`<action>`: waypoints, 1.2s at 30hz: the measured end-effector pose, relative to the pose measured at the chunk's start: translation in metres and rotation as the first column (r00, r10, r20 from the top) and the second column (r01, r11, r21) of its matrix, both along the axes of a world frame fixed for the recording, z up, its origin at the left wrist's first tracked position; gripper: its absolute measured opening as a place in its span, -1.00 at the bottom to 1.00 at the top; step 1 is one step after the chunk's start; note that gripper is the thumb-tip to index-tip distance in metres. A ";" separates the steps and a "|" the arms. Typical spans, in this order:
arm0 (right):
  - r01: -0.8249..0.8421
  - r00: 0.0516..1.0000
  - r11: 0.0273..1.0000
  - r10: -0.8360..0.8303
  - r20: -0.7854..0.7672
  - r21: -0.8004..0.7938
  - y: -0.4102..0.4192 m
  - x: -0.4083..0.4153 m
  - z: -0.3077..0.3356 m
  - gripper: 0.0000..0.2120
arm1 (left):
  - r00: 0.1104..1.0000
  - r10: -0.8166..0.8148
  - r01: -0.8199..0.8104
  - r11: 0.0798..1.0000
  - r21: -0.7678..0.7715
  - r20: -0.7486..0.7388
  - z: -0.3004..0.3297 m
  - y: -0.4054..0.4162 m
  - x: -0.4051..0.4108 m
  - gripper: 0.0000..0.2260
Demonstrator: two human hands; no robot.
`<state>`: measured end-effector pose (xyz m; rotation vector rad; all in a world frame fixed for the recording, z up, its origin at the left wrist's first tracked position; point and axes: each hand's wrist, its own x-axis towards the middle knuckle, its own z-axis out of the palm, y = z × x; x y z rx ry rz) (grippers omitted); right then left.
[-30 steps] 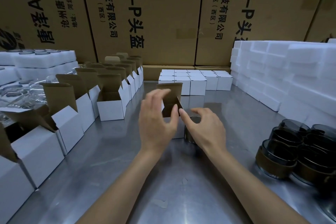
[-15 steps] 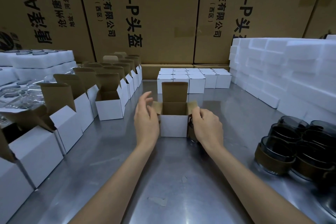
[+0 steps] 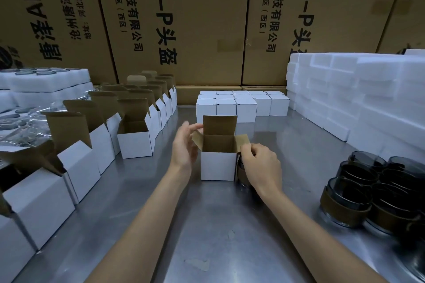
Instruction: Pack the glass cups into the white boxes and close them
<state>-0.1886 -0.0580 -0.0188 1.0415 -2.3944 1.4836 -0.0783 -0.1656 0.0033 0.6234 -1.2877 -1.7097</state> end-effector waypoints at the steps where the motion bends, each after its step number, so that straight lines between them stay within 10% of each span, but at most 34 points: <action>1: 0.001 1.000 1.000 -0.001 -0.010 -0.004 0.000 0.000 0.000 -0.59 | 0.999 0.011 -0.011 1.000 0.002 0.037 0.002 0.001 -0.003 -0.75; 9: -0.019 0.998 1.000 0.018 -0.068 -0.006 0.001 0.005 -0.002 -0.61 | 0.940 0.270 -0.251 0.962 -0.112 0.207 0.006 -0.004 -0.010 -0.78; 15: -0.039 0.997 0.999 0.038 -0.061 -0.011 0.001 0.003 -0.002 -0.60 | 0.937 0.224 -0.063 0.864 -0.500 0.269 0.012 -0.013 0.008 -0.64; 28: -0.054 0.998 0.999 0.054 -0.037 0.000 0.002 0.004 0.001 -0.59 | 0.973 -0.095 0.125 0.984 -0.131 0.210 0.002 -0.015 0.011 -0.55; 36: -0.122 0.975 0.900 0.187 -0.119 0.419 0.018 -0.011 0.011 -0.39 | 0.966 -0.072 0.129 0.967 -0.220 0.247 0.003 -0.010 0.010 -0.55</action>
